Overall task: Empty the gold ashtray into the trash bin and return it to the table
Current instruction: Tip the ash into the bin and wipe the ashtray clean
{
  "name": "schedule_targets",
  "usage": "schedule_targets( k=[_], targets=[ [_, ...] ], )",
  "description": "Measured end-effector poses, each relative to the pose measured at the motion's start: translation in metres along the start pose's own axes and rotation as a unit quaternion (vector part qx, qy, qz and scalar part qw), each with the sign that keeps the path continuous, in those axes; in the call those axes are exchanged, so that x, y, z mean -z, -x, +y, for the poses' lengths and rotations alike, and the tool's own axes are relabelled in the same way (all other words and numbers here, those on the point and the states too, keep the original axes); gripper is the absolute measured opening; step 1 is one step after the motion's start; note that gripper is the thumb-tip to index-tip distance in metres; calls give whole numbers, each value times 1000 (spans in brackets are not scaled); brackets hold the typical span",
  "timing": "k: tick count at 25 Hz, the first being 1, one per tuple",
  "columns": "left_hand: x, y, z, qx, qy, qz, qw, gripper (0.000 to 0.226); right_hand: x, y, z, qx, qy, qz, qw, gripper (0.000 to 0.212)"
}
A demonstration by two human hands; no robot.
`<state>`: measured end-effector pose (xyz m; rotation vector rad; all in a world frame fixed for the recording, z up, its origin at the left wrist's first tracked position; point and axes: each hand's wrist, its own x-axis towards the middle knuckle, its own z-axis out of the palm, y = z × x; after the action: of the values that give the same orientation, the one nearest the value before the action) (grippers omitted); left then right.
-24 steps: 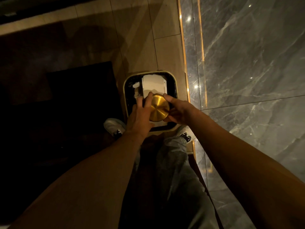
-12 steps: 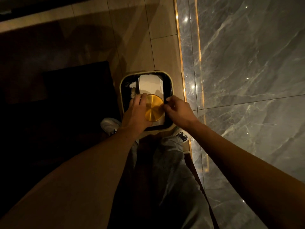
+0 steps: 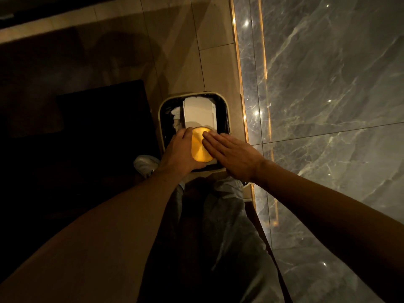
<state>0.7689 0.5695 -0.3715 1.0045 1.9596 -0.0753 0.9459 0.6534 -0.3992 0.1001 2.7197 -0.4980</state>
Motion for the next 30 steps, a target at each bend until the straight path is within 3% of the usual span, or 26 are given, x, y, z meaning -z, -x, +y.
schedule_targets(
  k=[4,10,14,19,22,26,30],
  targets=[
    [1,2,2,-5,26,25,999,108,15,-3,3,-24,-28,98,995,82],
    [1,-1,7,-2,20,13,1000,121,21,7,7,-46,-61,75,994,83],
    [2,0,8,-17,23,4,1000,110,26,0,3,-37,-98,124,987,63],
    [8,1,11,-43,31,18,998,111,17,2,5,-19,-57,15,998,69],
    [10,1,10,-43,52,21,997,111,20,-2,3,-49,-97,91,990,67],
    [10,2,8,-38,46,27,998,113,15,-1,2,-14,-57,22,998,69],
    [9,3,8,-36,60,32,997,110,17,-4,1,-42,-101,94,990,68]
  ],
)
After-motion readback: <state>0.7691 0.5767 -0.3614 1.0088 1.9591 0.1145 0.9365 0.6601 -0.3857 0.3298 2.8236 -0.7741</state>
